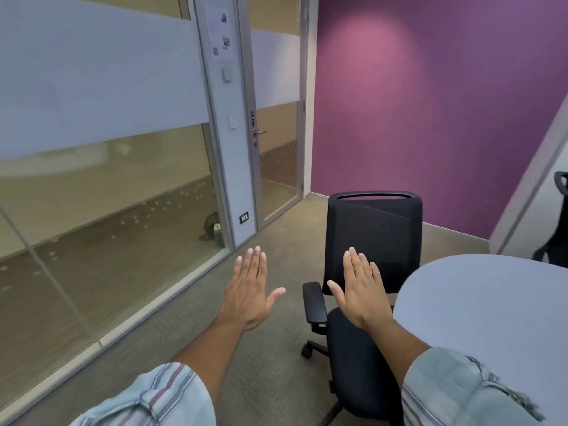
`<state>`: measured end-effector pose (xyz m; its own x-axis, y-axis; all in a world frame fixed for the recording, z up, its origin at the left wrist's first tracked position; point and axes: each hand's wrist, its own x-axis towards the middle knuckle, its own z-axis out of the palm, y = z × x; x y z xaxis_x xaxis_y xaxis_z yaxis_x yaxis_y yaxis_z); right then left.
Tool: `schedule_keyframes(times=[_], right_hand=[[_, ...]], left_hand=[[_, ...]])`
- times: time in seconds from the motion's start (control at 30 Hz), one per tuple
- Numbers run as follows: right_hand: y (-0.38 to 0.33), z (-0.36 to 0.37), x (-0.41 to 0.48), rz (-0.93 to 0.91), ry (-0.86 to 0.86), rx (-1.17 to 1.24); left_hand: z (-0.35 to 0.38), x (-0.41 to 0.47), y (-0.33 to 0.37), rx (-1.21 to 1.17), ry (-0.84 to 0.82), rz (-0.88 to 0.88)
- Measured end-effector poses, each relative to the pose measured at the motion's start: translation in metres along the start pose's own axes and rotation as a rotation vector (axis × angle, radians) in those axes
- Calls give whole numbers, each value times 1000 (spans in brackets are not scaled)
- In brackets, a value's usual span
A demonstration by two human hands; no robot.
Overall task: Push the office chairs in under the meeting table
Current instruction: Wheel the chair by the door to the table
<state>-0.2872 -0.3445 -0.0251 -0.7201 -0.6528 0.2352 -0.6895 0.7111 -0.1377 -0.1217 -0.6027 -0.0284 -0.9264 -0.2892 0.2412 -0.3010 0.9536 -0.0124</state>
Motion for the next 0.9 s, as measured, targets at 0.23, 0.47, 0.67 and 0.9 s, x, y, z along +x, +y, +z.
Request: schedule_keyframes(times=[0.23, 0.47, 0.67, 0.9], right_hand=[[8, 29, 112, -28, 3, -10], [10, 58, 187, -12, 4, -34], [16, 88, 249, 46, 13, -52], [21, 105, 336, 231, 48, -46]], left_hand=[[31, 78, -42, -6, 2, -27], [53, 154, -84, -2, 33, -35], [88, 230, -125, -18, 17, 26], [112, 346, -175, -47, 31, 177]])
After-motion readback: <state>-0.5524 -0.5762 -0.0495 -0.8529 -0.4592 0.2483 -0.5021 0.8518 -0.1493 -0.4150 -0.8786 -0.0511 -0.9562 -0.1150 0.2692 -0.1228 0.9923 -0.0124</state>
